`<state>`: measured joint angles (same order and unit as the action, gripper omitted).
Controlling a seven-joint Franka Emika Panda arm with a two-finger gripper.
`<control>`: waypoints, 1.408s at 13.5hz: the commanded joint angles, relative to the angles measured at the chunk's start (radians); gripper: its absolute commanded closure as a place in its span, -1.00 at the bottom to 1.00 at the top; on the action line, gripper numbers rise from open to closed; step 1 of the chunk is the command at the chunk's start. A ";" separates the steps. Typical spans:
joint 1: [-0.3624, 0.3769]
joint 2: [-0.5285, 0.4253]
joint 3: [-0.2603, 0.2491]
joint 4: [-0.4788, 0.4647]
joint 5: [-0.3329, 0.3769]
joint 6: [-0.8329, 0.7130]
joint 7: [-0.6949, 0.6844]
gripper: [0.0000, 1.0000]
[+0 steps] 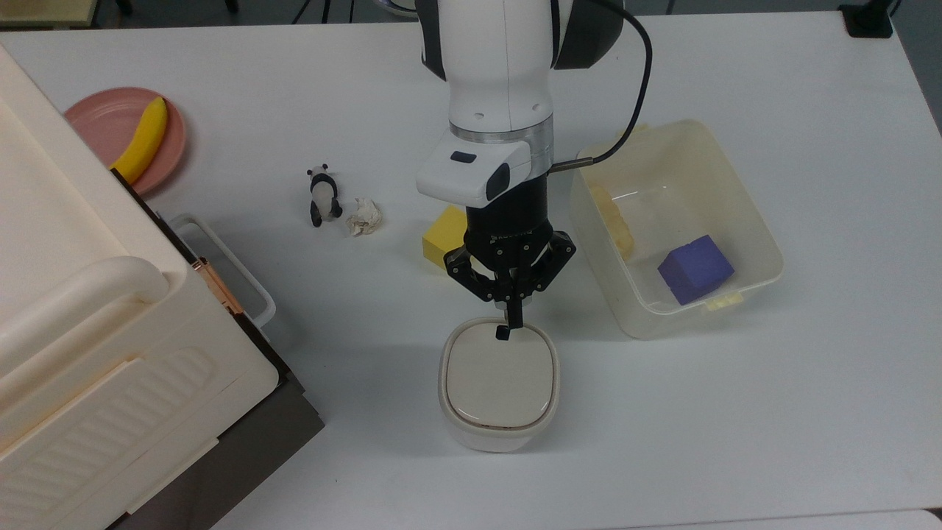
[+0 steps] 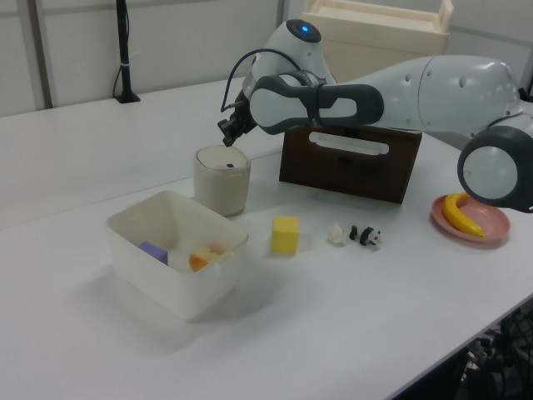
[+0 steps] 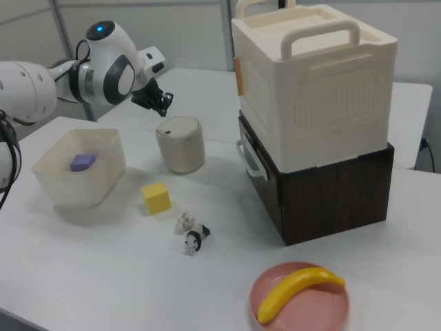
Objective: Open the trash can
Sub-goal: 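Close the gripper on the lid's edge tab, then lift the lid edge upward to swing the lid open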
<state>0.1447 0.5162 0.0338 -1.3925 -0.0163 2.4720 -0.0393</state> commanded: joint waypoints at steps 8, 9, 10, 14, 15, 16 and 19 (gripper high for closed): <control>0.004 0.053 -0.015 -0.011 -0.034 0.015 -0.022 1.00; 0.004 0.065 -0.015 -0.013 -0.036 0.015 -0.024 1.00; 0.004 0.080 -0.015 -0.016 -0.046 0.015 -0.022 1.00; -0.005 0.065 -0.011 -0.010 -0.056 0.012 -0.013 1.00; -0.007 0.033 -0.009 -0.011 -0.048 0.012 -0.013 1.00; -0.005 -0.025 -0.005 -0.016 -0.044 0.005 -0.011 1.00; -0.004 -0.186 -0.002 -0.080 -0.042 -0.100 -0.010 0.87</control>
<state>0.1387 0.4979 0.0290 -1.3726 -0.0645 2.4767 -0.0453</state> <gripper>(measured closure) 0.991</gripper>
